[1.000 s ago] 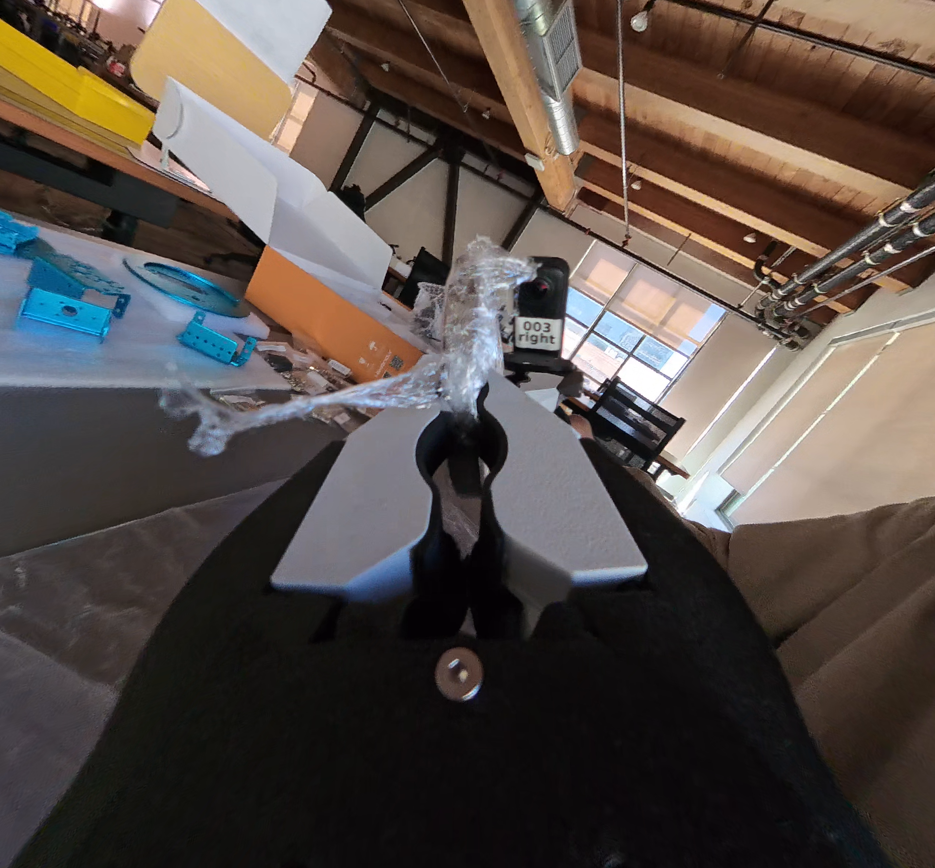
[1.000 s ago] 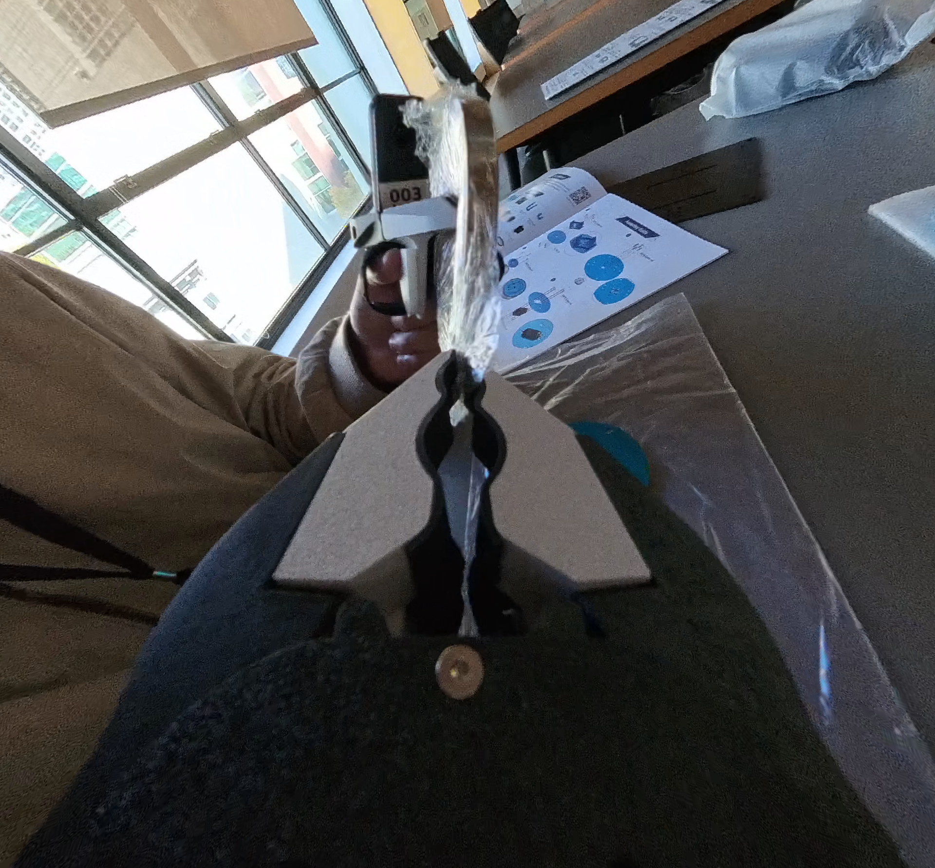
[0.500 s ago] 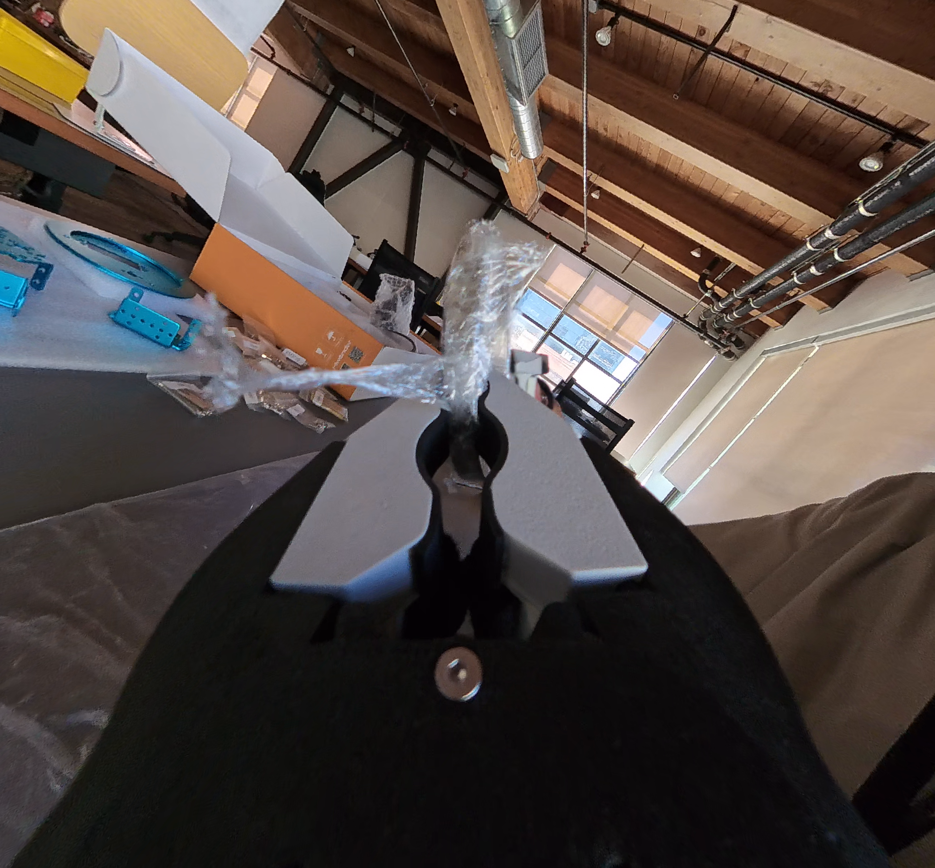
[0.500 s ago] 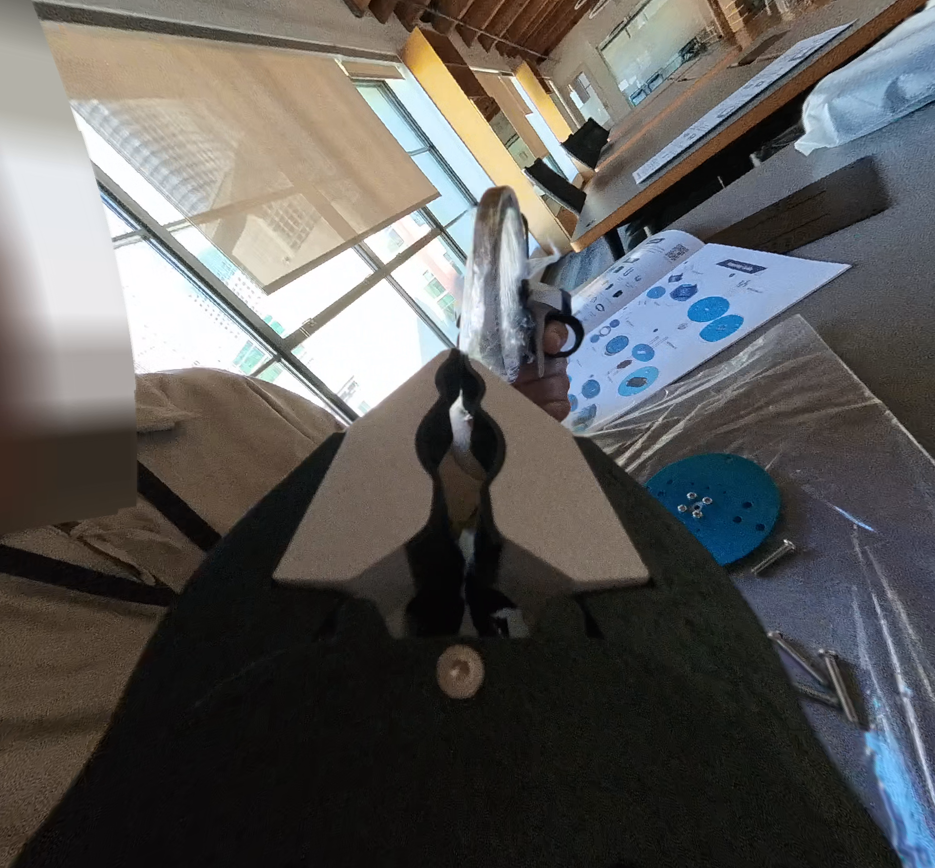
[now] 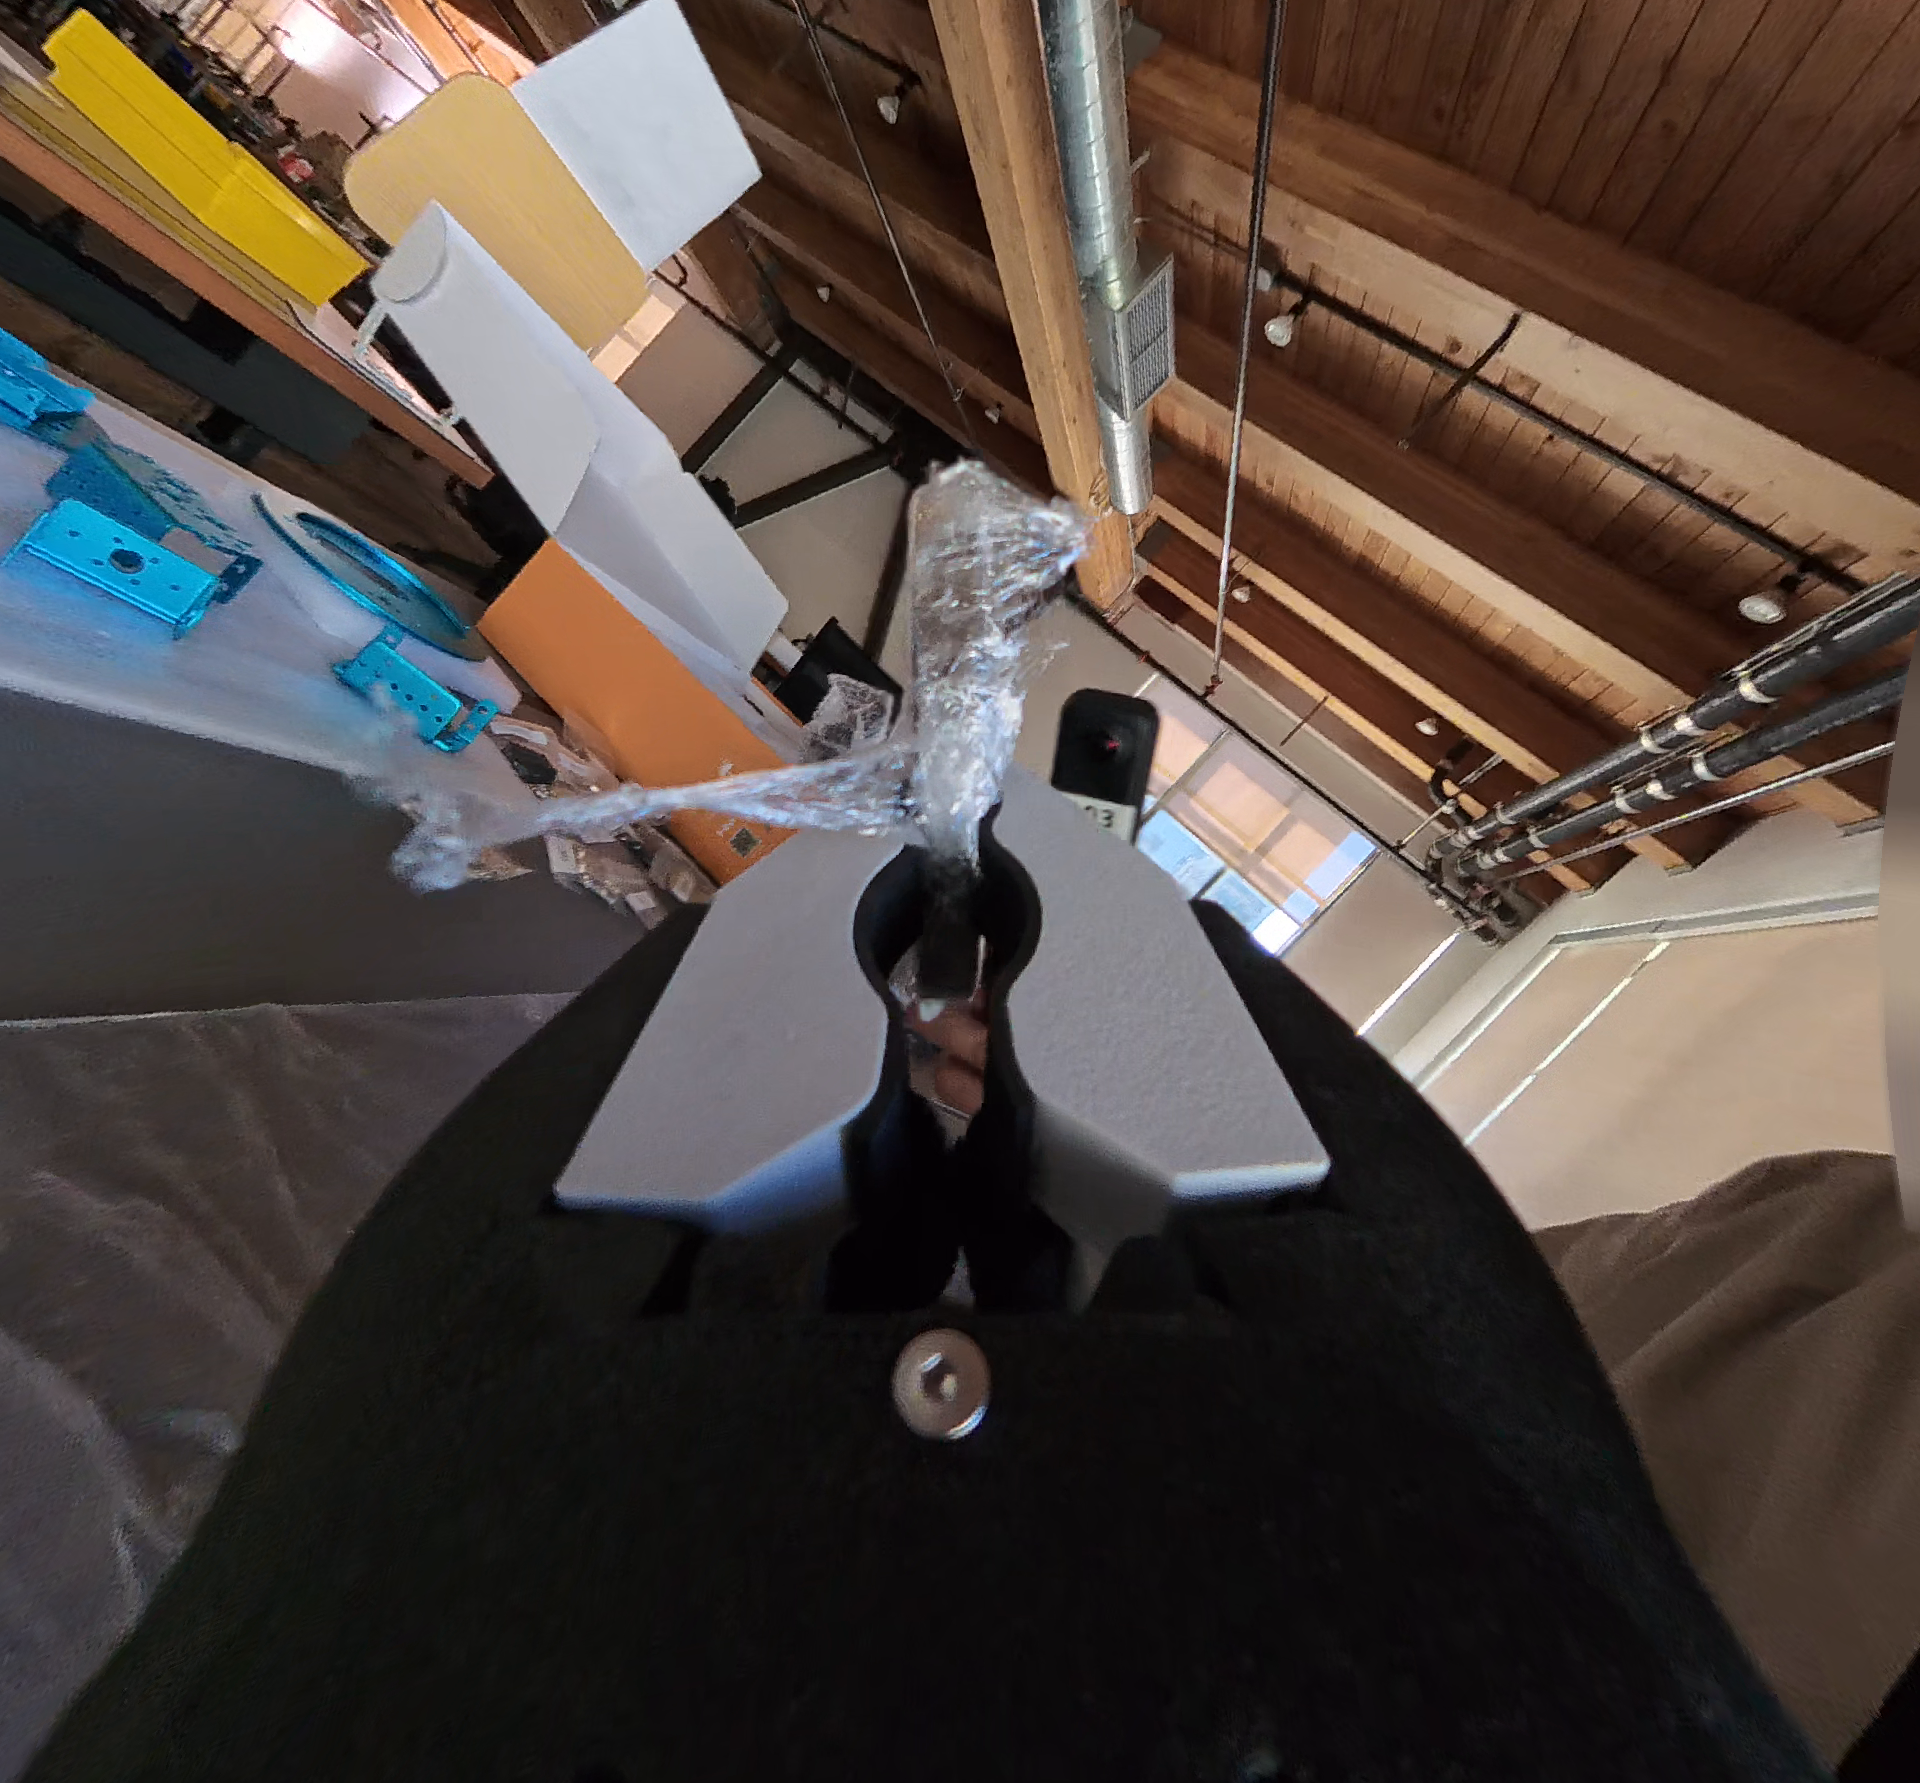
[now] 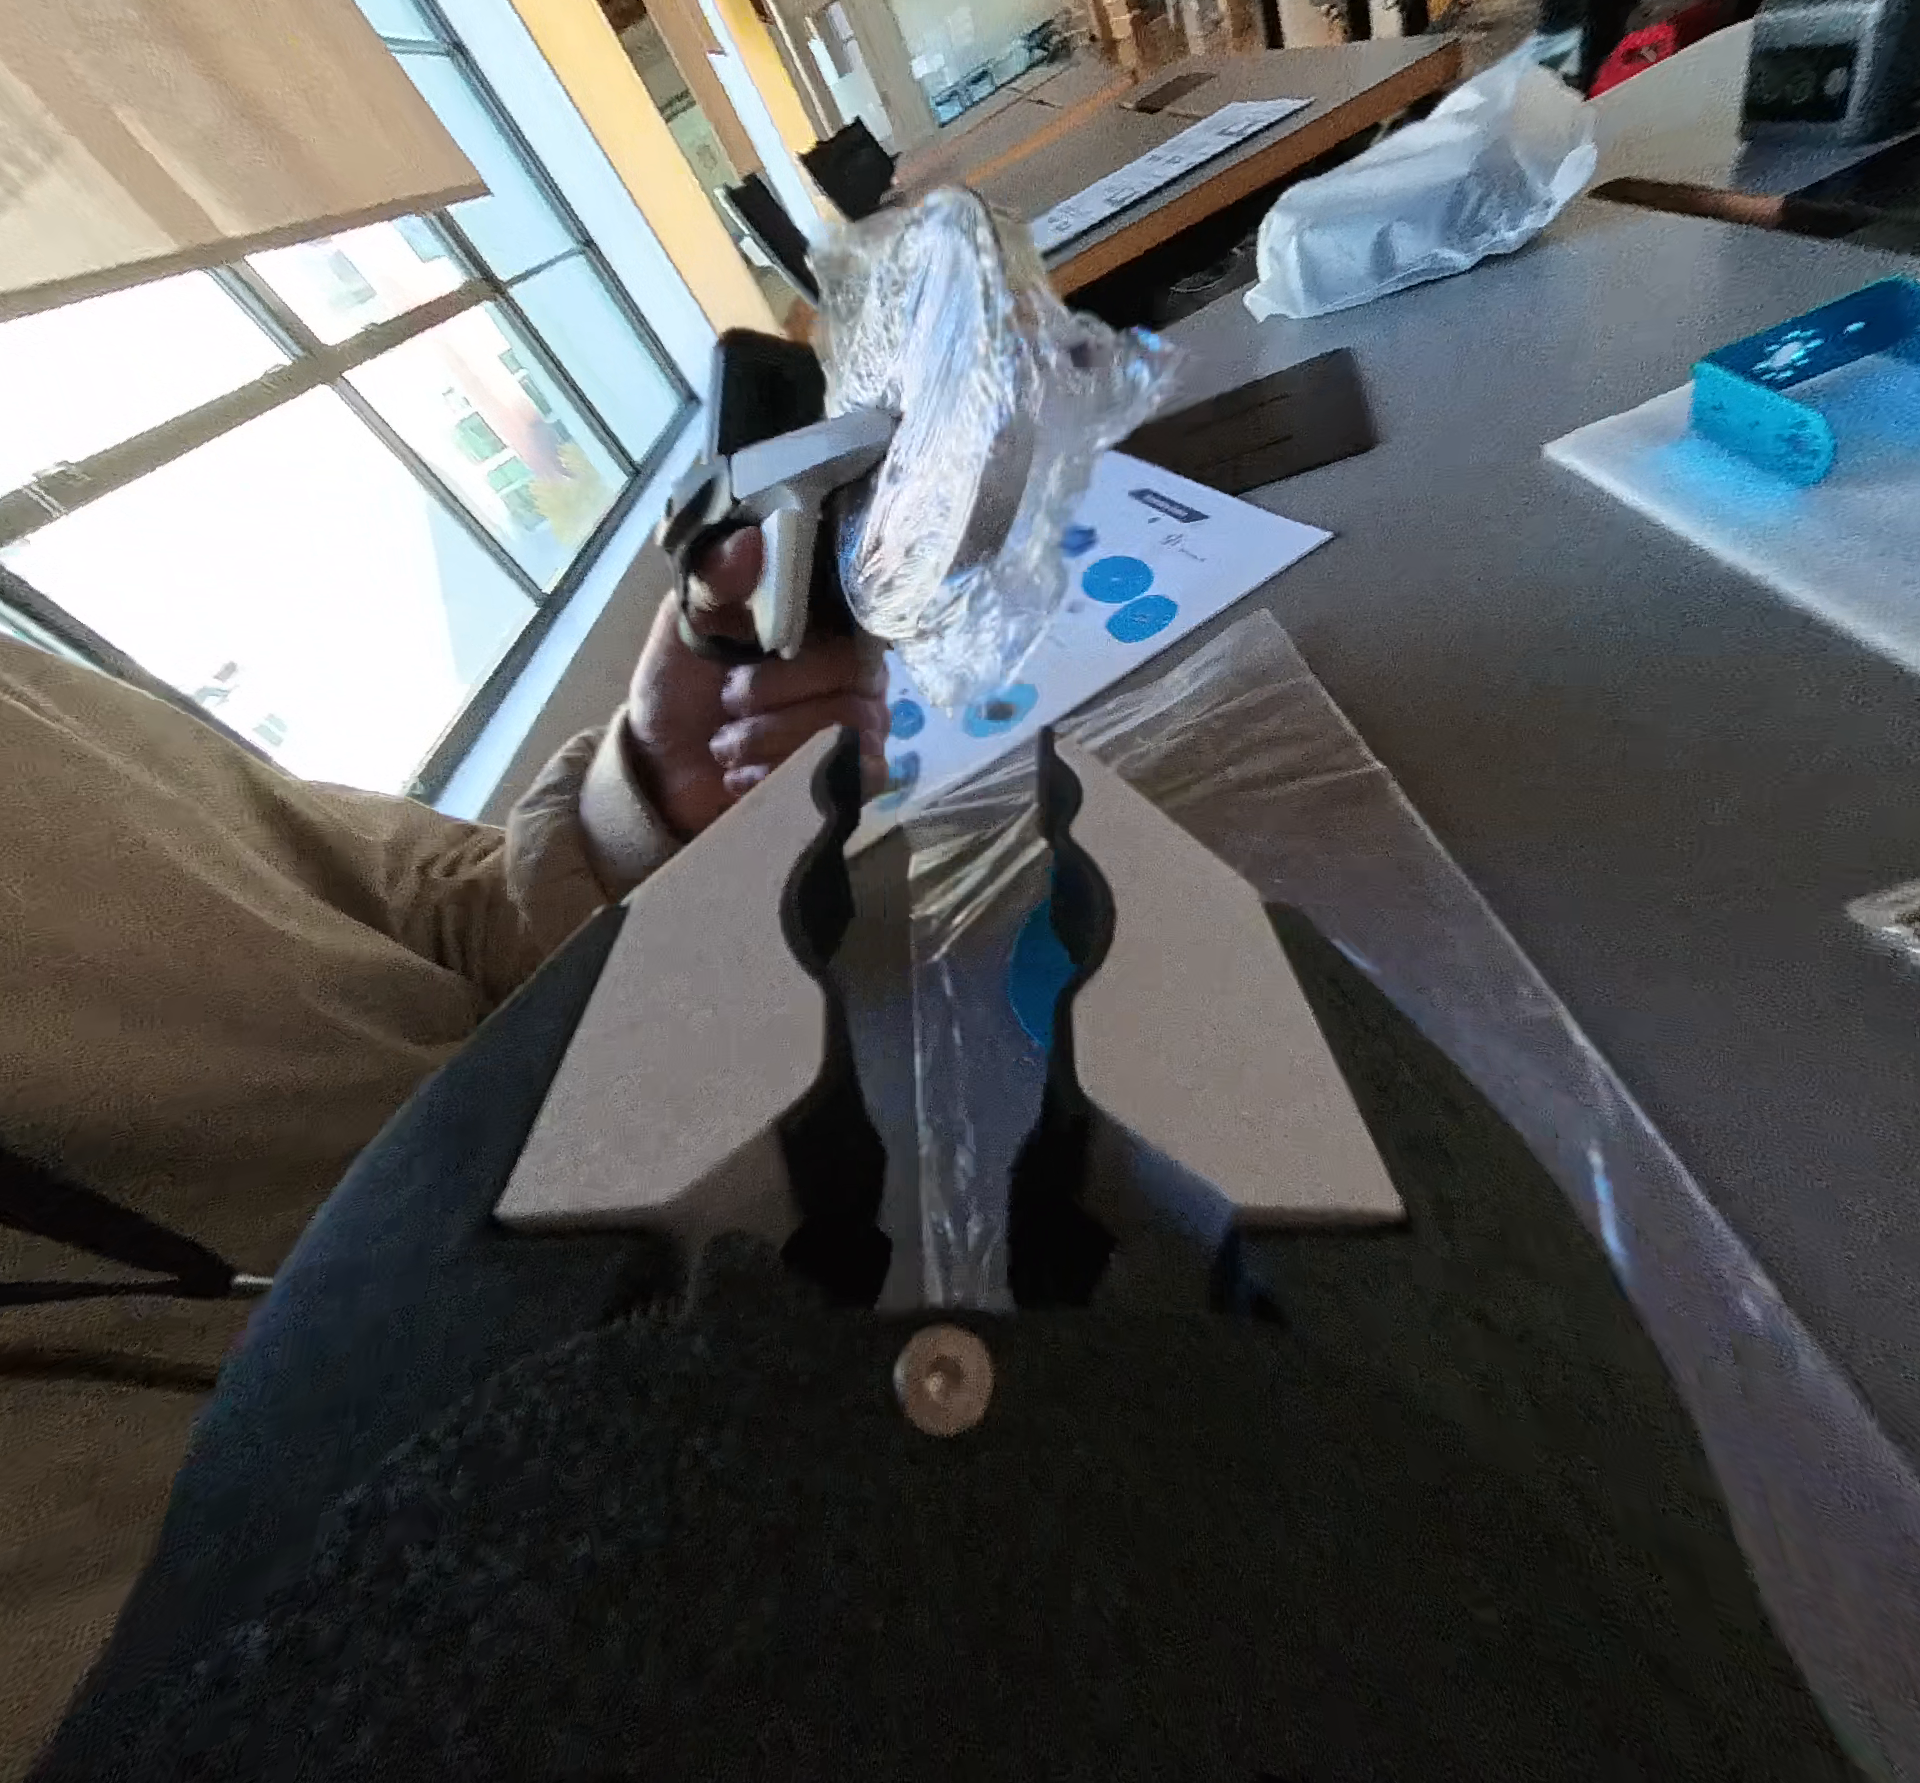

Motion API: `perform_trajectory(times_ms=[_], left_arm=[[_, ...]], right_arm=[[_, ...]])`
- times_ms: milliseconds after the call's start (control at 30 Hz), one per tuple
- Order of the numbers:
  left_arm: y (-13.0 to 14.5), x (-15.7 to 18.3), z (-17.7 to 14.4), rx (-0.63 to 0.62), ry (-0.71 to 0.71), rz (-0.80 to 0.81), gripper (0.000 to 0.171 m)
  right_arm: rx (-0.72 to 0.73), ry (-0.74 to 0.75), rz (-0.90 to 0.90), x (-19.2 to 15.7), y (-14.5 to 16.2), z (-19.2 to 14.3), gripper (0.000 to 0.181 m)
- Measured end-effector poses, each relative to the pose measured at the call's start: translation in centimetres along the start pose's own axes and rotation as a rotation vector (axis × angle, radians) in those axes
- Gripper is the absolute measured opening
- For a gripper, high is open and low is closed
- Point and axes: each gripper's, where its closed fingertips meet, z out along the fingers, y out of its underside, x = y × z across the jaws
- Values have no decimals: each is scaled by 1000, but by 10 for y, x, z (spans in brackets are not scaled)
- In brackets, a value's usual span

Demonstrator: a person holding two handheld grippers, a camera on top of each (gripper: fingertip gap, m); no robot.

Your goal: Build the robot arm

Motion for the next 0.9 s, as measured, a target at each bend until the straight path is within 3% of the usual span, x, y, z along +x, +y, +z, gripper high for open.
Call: perform_trajectory(times_ms=[100,200,500,633,667,700,900], left_arm=[[-1,3,-1,22,49,-63,1],[2,7,1,14,67,-66,1],[-3,-3,-5,36,39,-102,1],[0,4,-2,24,60,-74,1],[0,5,-2,22,62,-64,1],[0,5,-2,23,53,-53,1],[4,4,-1,8,29,-22,1]], right_arm=[[70,-129,137,-9,-3,13,32],[136,-243,228,-17,-9,15,0],[86,-257,183,-20,-6,5,0],[32,-100,9,-9,-2,6,0],[29,-65,-26,-7,-3,6,4],[36,-30,-44,-3,-4,5,20],[105,-92,59,-5,-17,-2,20]])
